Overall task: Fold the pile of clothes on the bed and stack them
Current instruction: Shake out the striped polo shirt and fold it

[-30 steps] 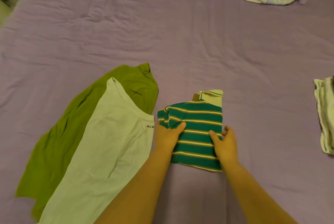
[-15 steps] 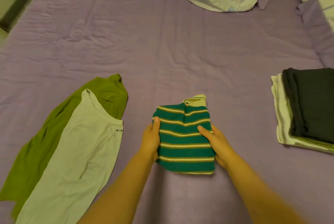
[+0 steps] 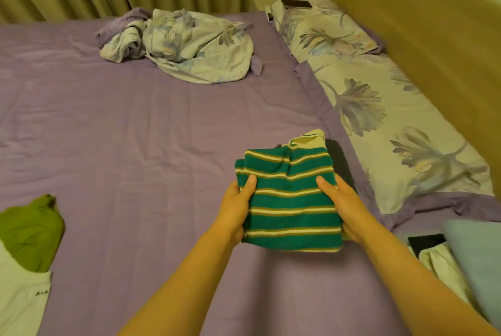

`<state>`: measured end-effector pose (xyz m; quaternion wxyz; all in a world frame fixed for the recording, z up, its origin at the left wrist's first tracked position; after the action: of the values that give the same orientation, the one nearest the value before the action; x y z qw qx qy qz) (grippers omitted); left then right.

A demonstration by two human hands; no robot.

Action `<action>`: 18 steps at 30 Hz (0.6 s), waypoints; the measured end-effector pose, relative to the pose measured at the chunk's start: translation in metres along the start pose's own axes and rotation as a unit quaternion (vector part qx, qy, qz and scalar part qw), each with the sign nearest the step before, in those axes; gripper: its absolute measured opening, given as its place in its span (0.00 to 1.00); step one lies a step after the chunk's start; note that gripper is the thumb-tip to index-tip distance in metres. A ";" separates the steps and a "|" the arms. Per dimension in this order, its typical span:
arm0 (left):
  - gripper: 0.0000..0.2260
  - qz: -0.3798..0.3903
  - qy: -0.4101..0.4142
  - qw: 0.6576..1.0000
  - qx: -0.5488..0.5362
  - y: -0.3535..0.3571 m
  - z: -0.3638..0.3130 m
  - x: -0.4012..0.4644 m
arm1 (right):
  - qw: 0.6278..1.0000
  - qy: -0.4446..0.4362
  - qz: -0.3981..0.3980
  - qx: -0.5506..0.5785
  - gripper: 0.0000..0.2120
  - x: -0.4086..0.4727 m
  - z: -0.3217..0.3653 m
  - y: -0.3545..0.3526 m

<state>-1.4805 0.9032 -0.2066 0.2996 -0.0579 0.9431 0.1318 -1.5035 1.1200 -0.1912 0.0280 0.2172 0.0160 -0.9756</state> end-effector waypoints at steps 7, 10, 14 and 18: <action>0.15 0.019 0.009 1.000 0.009 0.089 -0.007 0.049 | 0.996 -0.043 -0.045 -0.071 0.08 0.043 0.027 -0.088; 0.19 0.003 -0.014 0.997 0.070 0.104 0.012 0.068 | 0.988 -0.040 -0.076 -0.129 0.15 0.061 0.013 -0.109; 0.28 -0.040 -0.050 0.977 0.205 0.100 0.049 0.080 | 0.962 -0.004 -0.062 -0.266 0.32 0.071 -0.037 -0.111; 0.27 -0.083 -0.087 0.964 0.238 0.081 0.066 0.089 | 0.925 0.004 -0.058 -0.375 0.34 0.068 -0.062 -0.109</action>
<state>-1.5318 0.9967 -0.2921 0.3959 -0.0514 0.9093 -0.1174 -1.5457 1.2277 -0.2743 0.0507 0.1929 0.3933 -0.8975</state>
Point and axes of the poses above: each hand's wrist, its own x-axis towards the middle knuckle, its own y-axis out of the palm, z = x × y, the point moved 9 cm from there along x, towards the middle knuckle, and after that the axes turned 2 degrees about -y, right-handed, at the moved point
